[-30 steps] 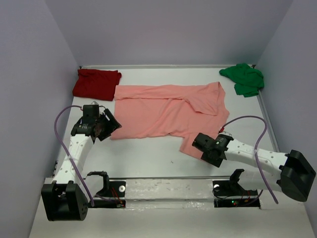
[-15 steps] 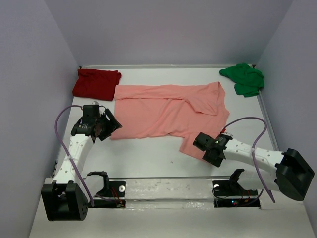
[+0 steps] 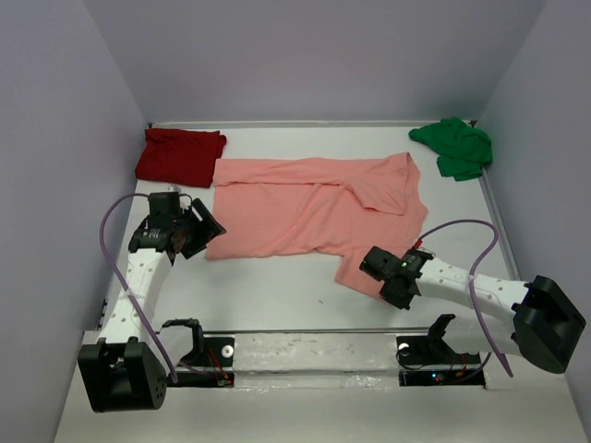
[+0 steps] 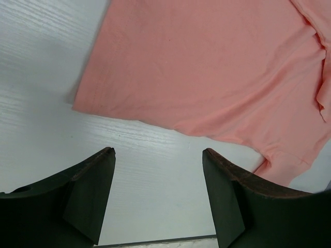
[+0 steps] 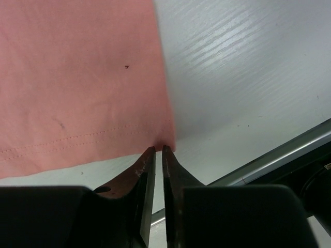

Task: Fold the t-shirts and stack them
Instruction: Grap the side of the flattened tshirt closest away from the robot with both arms

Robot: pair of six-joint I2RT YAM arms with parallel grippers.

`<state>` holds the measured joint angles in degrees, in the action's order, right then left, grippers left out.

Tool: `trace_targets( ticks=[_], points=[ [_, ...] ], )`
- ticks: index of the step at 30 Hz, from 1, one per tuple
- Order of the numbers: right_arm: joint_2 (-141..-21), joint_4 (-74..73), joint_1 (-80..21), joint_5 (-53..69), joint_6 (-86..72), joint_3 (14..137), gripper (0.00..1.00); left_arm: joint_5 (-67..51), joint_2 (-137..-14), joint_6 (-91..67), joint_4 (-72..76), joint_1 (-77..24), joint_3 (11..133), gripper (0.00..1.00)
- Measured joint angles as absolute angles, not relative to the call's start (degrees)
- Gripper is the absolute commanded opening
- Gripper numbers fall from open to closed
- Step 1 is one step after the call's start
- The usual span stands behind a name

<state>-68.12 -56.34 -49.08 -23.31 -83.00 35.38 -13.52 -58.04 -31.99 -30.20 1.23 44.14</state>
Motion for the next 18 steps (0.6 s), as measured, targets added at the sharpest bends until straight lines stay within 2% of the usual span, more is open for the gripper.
trace_targets(
  ticks=[5,11,18],
  points=[
    [-69.0,-56.4,-49.1,-22.7,-83.4,35.5,0.33,-14.1,-58.0,-31.8,-30.3,1.2,44.4,0.78],
    [-69.0,-56.6,-49.1,-22.6,-83.7,36.1,0.37,-14.8,-58.1,-31.7,-30.2,1.2,44.4,0.78],
    [-69.3,-58.0,-49.1,-23.3,-85.4,38.8,0.37,-16.0,-59.5,-31.4,-29.6,1.2,44.4,0.78]
  ],
)
